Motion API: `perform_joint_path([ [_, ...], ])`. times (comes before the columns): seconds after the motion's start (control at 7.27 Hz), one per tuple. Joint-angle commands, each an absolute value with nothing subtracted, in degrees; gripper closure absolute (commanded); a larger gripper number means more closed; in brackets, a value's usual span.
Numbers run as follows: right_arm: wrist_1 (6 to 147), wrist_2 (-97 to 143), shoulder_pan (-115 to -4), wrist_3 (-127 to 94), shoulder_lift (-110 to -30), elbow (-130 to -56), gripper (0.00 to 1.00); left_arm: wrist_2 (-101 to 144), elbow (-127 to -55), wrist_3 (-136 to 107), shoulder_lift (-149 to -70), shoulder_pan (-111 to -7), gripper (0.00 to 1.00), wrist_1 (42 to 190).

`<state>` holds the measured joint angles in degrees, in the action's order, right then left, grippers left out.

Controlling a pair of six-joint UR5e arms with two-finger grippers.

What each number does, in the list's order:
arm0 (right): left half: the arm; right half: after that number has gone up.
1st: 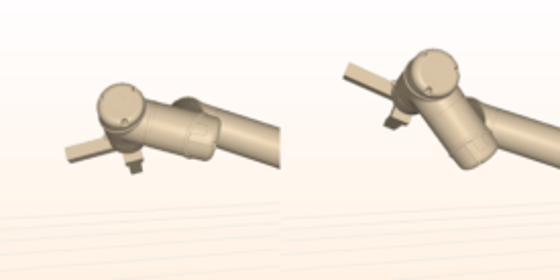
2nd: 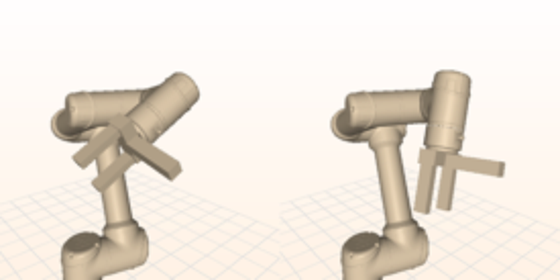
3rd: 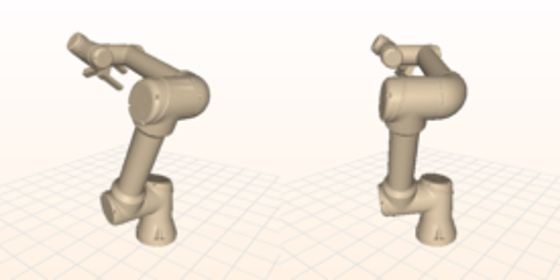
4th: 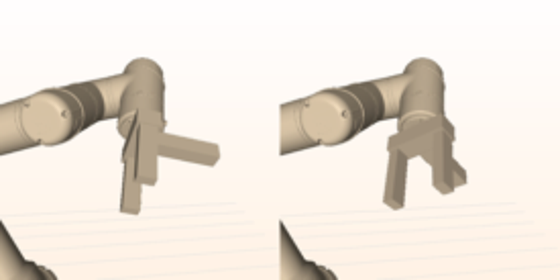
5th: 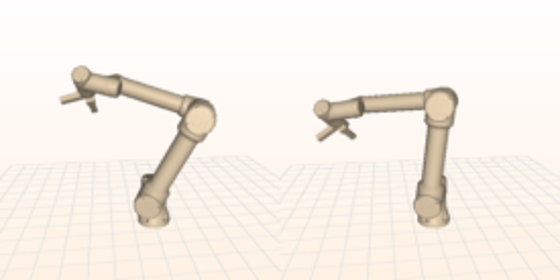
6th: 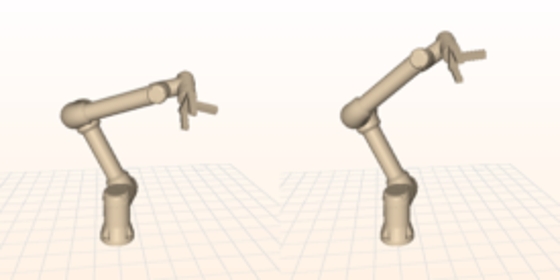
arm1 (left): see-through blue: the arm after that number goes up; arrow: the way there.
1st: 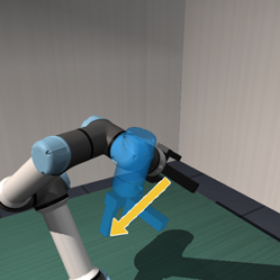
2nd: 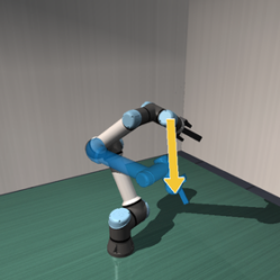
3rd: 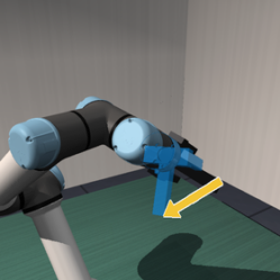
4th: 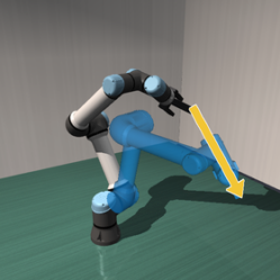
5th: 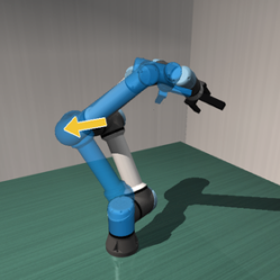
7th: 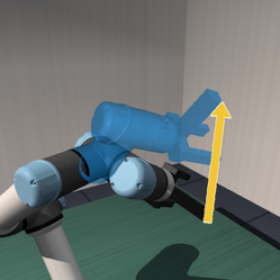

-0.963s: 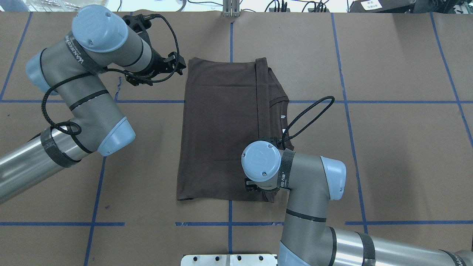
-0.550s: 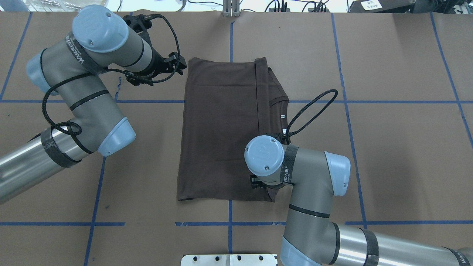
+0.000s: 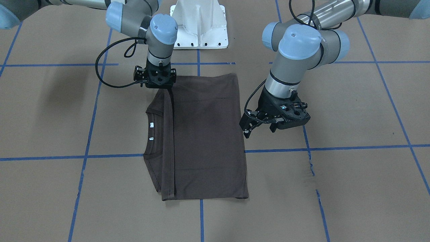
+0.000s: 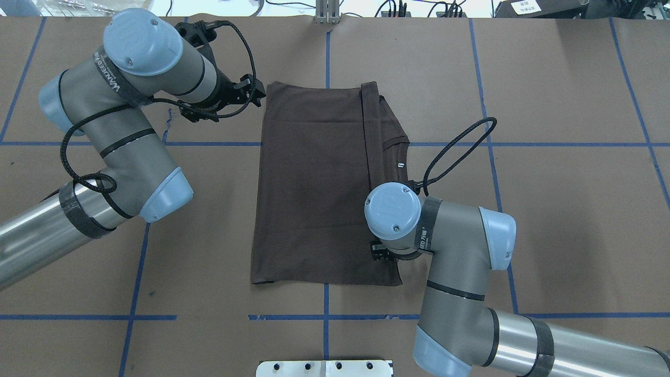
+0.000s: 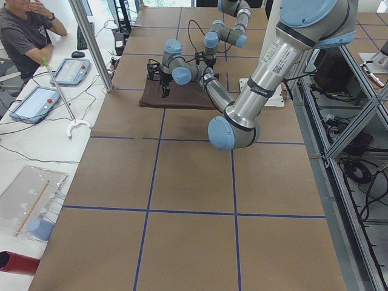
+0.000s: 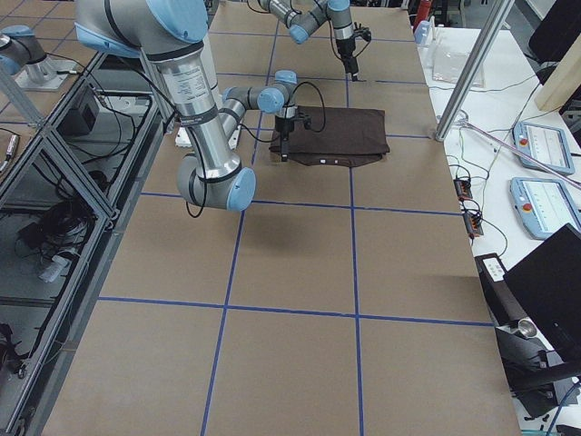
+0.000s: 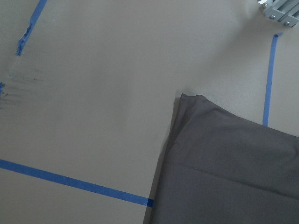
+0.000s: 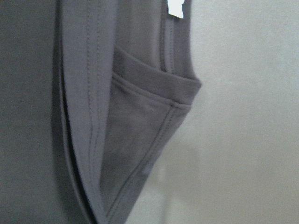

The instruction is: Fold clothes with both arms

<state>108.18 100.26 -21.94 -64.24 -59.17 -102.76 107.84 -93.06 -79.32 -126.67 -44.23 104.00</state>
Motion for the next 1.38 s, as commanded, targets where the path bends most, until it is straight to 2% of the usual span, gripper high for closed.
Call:
perform_joint_path([
  [0.0,107.67,99.59,-23.73,-61.44,-65.09,-106.24,0.00,107.93,-93.16,-79.45,-127.09,-44.12,0.00,104.06],
  [0.28,107.58,100.98,-25.56,-61.35,-63.12,-110.55,0.00,107.93,-93.60,-79.37,-127.09,-44.12,0.00,103.97],
  [0.55,107.31,101.08,-27.24,-61.26,-59.70,-110.40,0.00,107.93,-96.40,-79.89,-126.56,-42.11,0.00,103.63],
  [1.24,93.79,101.16,-33.30,-56.88,-50.20,-87.31,0.00,108.10,-96.77,-79.10,-125.78,-42.10,0.00,103.62],
])
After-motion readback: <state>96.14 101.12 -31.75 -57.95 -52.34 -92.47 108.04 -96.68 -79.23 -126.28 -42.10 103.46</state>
